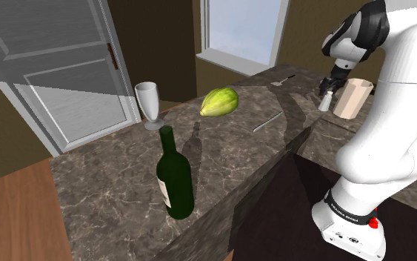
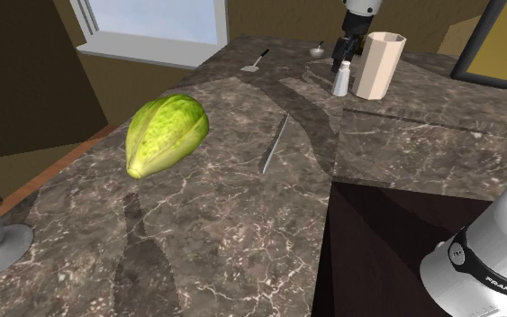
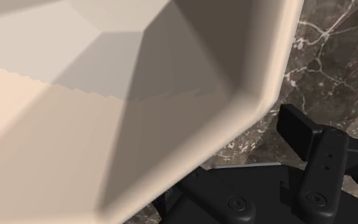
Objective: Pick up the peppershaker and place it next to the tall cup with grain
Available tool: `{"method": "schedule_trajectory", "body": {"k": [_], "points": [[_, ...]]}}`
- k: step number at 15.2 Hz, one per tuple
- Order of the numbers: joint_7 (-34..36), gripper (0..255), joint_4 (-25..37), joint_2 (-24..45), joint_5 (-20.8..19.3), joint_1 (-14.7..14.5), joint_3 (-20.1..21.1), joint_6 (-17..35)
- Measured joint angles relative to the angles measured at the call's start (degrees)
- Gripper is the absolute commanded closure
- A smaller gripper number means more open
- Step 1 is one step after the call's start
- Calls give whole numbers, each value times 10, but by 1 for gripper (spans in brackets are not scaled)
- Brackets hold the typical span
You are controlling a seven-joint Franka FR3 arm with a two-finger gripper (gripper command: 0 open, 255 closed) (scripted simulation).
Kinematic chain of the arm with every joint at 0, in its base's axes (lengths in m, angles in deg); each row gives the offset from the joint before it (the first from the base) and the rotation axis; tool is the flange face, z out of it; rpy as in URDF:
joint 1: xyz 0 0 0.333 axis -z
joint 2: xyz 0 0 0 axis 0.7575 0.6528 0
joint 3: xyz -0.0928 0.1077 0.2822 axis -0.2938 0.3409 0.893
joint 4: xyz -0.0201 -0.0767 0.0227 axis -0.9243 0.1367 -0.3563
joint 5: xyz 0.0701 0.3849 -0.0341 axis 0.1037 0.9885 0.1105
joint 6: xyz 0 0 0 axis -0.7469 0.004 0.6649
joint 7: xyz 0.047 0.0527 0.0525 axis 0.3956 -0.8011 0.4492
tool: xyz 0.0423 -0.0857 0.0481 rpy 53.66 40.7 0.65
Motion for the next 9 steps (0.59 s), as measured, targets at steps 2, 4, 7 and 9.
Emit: {"method": "schedule_trajectory", "body": {"k": [2,4,7,9], "points": [[8,0,11,-11,-11,-2,-5,-19],[17,0,17,-33,-28,-6,-12,-42],[22,0,26,-38,-34,-7,-14,-55],[22,0,26,-39,-35,-7,-15,-56]]}}
